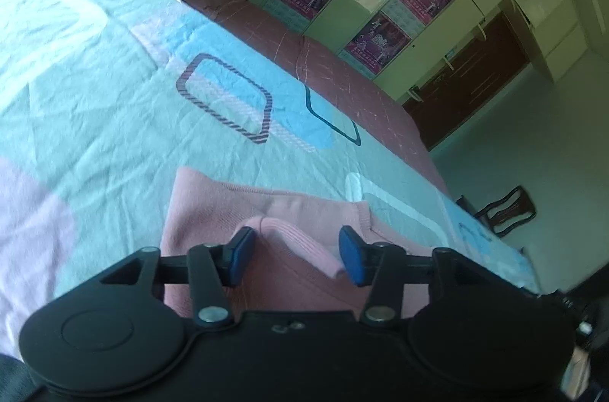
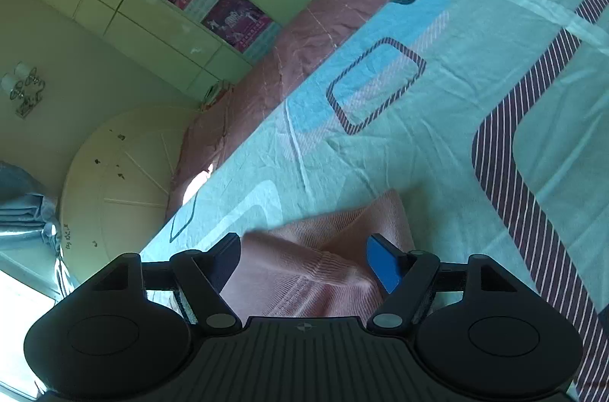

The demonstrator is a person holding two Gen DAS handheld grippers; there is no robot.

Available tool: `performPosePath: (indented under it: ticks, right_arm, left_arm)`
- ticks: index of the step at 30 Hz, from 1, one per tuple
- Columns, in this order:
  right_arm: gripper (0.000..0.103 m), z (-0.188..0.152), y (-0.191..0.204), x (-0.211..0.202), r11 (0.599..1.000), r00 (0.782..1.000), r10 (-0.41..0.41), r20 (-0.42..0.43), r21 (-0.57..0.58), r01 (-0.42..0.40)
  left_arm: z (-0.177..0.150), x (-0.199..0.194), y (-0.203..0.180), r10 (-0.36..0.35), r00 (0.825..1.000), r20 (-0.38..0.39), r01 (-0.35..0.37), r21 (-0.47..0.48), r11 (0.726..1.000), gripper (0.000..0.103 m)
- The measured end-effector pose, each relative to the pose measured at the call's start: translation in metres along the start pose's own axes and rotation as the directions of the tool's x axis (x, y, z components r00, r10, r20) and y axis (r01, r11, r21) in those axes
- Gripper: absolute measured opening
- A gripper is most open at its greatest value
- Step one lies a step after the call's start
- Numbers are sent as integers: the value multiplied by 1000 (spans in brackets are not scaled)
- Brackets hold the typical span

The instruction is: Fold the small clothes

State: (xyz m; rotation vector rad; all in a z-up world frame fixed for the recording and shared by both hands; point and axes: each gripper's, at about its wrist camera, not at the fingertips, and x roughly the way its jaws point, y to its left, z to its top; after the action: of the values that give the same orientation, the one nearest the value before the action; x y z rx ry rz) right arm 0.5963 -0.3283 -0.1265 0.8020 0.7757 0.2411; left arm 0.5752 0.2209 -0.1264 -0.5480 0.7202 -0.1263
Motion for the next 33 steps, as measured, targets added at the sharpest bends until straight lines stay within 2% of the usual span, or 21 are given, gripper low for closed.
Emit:
performPosePath:
  ticks: [2, 4, 5, 7, 9, 14, 16, 20, 23, 24, 26, 27, 28, 29, 31, 33]
  right_arm:
    - [70, -1, 13, 3, 992, 1000, -28, -13, -122, 26]
    - [58, -3, 23, 11, 977, 998, -55, -38, -210, 46]
    - [56, -7, 30, 15, 965, 996, -72, -45, -257, 58]
    - [52, -10, 38, 25, 939, 993, -104, -61, -335, 78]
    - [52, -14, 42, 36, 914, 988, -136, -72, -394, 97]
    - [52, -18, 43, 52, 881, 981, -174, -88, -459, 115]
    - [52, -17, 42, 54, 881, 980, -177, -94, -459, 115]
    - [52, -16, 41, 58, 875, 976, -194, -101, -469, 125]
    - [52, -16, 43, 62, 869, 973, -204, -110, -478, 128]
    - [52, -16, 44, 63, 865, 972, -207, -114, -485, 127]
    - [47, -18, 47, 68, 847, 967, -223, -124, -515, 130]
    - [35, -19, 48, 71, 839, 964, -232, -132, -529, 129]
    - [23, -21, 51, 72, 827, 962, -238, -134, -548, 129]
    - [11, -23, 54, 72, 813, 963, -234, -136, -570, 117]
    - [9, -27, 60, 67, 788, 967, -215, -138, -609, 88]
    - [8, -29, 63, 51, 793, 979, -124, -165, -609, -2]
  left_arm:
    - [4, -2, -7, 16, 1000, 16, -17, 80, 997, 54]
    - [9, -1, -11, 10, 1000, 14, -12, 123, 992, 56]
    - [11, 0, -14, 9, 1000, 8, -11, 161, 987, 57]
    - [12, 8, -22, 46, 999, -22, -38, 255, 966, 57]
    - [13, 10, -27, 70, 997, -19, -60, 328, 943, 57]
    - [21, -4, -14, 10, 999, 40, -19, 241, 970, 65]
    - [22, -2, -12, -8, 1000, 15, 4, 249, 969, 65]
    - [18, 7, -18, -29, 999, -39, 40, 315, 948, 62]
    - [20, 17, -15, -24, 997, -67, 43, 308, 950, 61]
    - [20, 22, -16, -2, 996, -87, 30, 323, 946, 59]
    - [19, 40, -16, 56, 986, -160, 11, 386, 922, 48]
    - [16, 45, -18, 78, 982, -174, 3, 420, 908, 46]
    - [14, 47, -21, 89, 982, -166, -3, 460, 888, 40]
    - [11, 48, -25, 80, 983, -167, 13, 496, 868, 6]
    - [10, 40, -31, 43, 991, -124, 29, 526, 850, 3]
    - [11, 22, -30, -15, 999, -44, 35, 507, 861, 3]
